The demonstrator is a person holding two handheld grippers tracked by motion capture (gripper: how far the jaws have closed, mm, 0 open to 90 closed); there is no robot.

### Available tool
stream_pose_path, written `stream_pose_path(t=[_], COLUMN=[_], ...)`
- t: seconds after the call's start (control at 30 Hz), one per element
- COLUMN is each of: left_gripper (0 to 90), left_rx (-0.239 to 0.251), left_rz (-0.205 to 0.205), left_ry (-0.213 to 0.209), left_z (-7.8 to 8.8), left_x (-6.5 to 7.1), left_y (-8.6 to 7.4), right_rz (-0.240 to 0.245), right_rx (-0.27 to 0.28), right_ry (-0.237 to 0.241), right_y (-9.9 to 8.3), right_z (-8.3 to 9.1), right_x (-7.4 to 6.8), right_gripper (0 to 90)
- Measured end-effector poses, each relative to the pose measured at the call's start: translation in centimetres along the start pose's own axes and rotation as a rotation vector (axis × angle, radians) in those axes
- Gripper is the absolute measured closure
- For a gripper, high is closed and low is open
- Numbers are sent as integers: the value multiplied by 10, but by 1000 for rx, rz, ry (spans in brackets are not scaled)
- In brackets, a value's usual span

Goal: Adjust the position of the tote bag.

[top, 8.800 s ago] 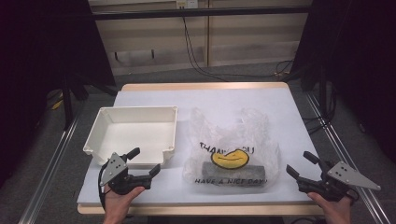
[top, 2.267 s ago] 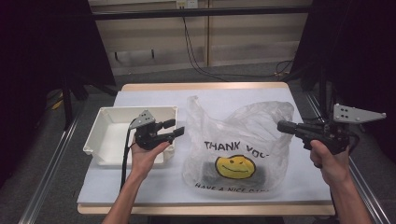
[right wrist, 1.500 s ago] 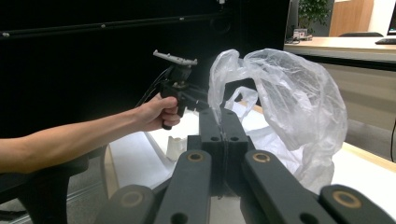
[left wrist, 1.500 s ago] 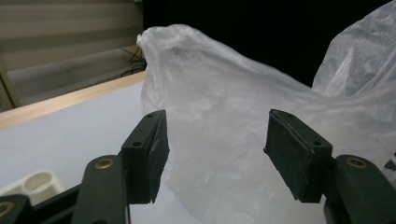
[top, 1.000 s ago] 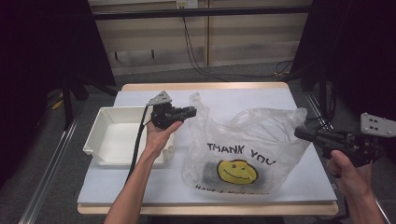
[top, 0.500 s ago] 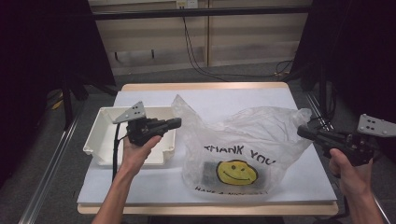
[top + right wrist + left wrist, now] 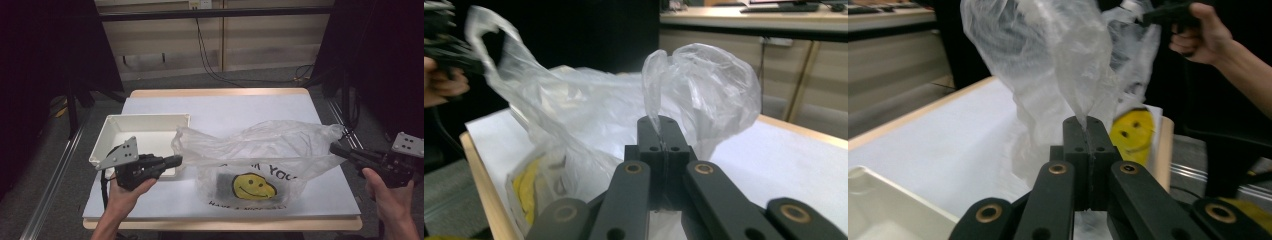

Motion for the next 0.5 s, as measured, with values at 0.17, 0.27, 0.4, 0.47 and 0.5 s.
stream_pose_path(t=[0.17,0.27,0.4,0.47,0.5], left_gripper=[900,900,900,900,900], left_rx=[-59,-67,-124,-148,-162], left_rz=[-14,10,31,44,47], left_ry=[14,9,6,5,0], left_z=[4,4,2,1,-1], left_x=[12,14,15,16,16], left_y=[-18,-30,-51,-61,-66], right_rz=[1,-3,-12,-19,-23], right_rx=[-67,-100,-136,-157,-167], right_ry=[-22,-28,-30,-30,-31], right_y=[-11,-20,-32,-37,-40], right_z=[-3,-10,-16,-20,-22], right_x=[-5,-5,-4,-5,-6], right_gripper=[900,900,900,900,900])
Point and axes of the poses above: each handheld gripper's, and its own axes: z roughly backward along the jaws, y roughly out of its top, x roughly to its right, the point moved 4 cm from there along -z, roughly forward along the jaws, and after that the axes turned 8 degrees about y, right-handed, at the moved point
